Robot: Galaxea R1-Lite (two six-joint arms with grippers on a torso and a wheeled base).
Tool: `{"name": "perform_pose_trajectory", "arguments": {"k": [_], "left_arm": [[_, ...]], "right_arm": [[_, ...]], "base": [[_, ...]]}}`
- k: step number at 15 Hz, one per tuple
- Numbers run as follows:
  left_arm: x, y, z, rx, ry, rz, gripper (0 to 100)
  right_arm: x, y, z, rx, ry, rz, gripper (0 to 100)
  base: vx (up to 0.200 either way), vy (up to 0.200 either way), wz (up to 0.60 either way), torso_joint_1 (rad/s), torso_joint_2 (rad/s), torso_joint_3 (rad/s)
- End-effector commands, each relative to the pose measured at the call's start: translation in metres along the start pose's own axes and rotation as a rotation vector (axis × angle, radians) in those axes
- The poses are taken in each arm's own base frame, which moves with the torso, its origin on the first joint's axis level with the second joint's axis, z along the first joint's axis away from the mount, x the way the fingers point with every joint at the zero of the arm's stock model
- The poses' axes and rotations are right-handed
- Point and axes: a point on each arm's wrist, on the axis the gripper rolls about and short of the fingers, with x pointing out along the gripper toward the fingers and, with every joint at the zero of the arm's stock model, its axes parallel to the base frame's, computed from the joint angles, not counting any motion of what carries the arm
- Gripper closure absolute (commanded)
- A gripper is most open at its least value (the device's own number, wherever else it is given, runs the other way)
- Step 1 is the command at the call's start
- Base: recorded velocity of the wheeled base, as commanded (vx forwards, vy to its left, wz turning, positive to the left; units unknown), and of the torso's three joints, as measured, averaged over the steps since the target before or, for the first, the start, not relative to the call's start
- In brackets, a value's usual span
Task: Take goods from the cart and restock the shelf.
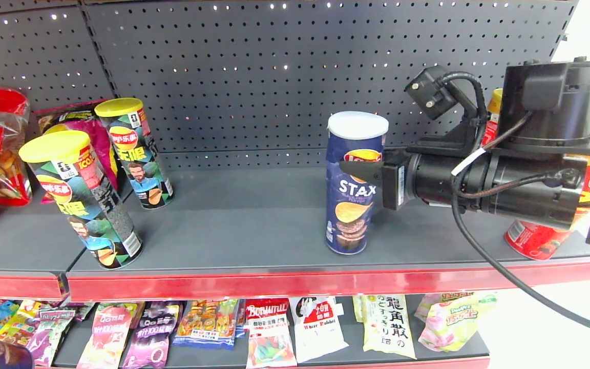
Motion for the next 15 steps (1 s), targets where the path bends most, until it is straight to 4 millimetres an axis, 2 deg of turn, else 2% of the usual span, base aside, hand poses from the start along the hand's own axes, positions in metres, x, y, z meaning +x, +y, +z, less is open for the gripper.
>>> {"name": "perform_pose_trajectory", "arguments": {"k": [1, 7, 15], "left_arm": [[0.0, 0.0, 0.0, 0.001, 0.002, 0.0, 100], [0.001, 0.0, -0.001, 0.0, 0.006, 0.0, 100], [0.002, 0.0, -0.004, 0.0, 0.016, -0.002, 100]], "right_arm": [[0.001, 0.002, -0.001, 0.0, 0.003, -0.007, 100], [0.004, 0.012, -0.003, 0.019, 0.012, 0.012, 100], [0.004, 0.024, -0.008, 0.028, 0.034, -0.07, 100]], "base": [[0.0, 0.0, 0.0, 0.0, 0.0, 0.0], [0.0, 0.0, 0.0, 0.0, 0.0, 0.0], [0.0, 0.0, 0.0, 0.0, 0.0, 0.0]]}}
